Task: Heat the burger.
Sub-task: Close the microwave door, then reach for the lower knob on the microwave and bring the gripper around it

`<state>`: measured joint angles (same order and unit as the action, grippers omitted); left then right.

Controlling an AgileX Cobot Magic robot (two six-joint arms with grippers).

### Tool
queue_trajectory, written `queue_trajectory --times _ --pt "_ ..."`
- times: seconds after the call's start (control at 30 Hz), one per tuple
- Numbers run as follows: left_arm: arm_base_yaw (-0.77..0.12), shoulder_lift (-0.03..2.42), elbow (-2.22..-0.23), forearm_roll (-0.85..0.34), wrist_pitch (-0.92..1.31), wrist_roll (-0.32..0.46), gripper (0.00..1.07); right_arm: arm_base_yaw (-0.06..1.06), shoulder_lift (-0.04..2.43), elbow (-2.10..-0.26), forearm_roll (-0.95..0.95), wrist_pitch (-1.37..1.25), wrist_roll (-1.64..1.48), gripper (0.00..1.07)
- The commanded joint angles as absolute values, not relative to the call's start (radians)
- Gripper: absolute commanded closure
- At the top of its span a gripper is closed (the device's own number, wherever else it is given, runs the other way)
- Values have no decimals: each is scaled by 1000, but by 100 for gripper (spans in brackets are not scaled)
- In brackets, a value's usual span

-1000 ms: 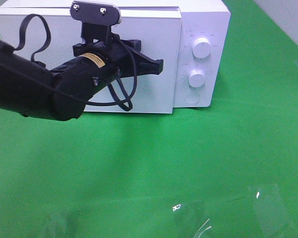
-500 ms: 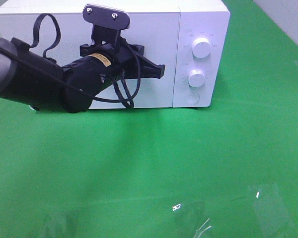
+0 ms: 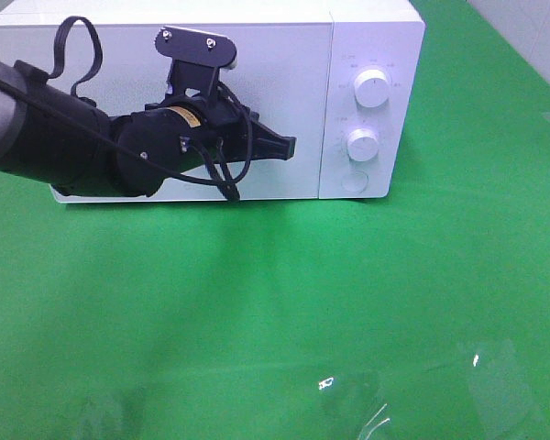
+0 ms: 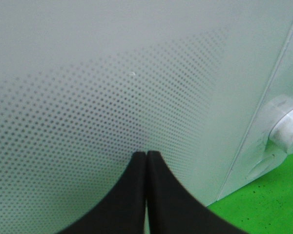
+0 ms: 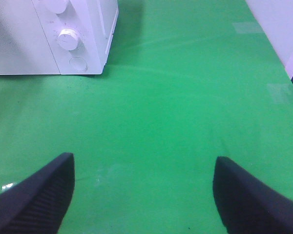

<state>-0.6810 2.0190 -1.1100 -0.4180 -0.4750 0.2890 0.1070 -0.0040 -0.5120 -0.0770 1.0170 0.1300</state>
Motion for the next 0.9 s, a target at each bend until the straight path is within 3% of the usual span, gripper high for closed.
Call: queue_trajectory --times 0.03,0.23,0.27,0.3,0.33,0.37,0.4,0.43,0.47,0.5,0.53,0.9 --pt "-720 2019 -1137 -483 -461 285 107 101 -29 -510 -80 1004 131 33" --pt "-790 1990 -1137 -494 -325 286 104 101 -29 -510 -80 1004 131 33" --pt "-808 1971 -1137 -494 -260 286 94 101 -29 -510 -80 1004 131 33" --pt "-820 1949 -1137 -490 -171 287 75 101 -29 -510 -80 1004 131 33" --pt "-820 1949 -1137 -490 -171 287 75 101 -29 -510 -80 1004 131 33" --pt "-824 1922 -1137 -490 -84 284 52 101 -29 -510 -80 1004 131 33" --pt "-824 1922 -1137 -490 -84 284 52 101 -29 -510 -80 1004 131 33" --pt "-824 1913 -1137 -491 -34 283 39 101 -29 -510 -80 1004 132 33" --pt "-824 1913 -1137 -491 -34 283 39 101 -29 -510 -80 1004 132 33" --pt "-824 1890 -1137 -490 65 283 19 101 -29 -510 -80 1004 132 33" --pt "-824 1867 -1137 -486 160 283 8 101 -29 -510 -80 1004 132 34" --pt "-824 1722 -1137 -243 695 280 7 101 -29 -510 -80 1004 132 34"
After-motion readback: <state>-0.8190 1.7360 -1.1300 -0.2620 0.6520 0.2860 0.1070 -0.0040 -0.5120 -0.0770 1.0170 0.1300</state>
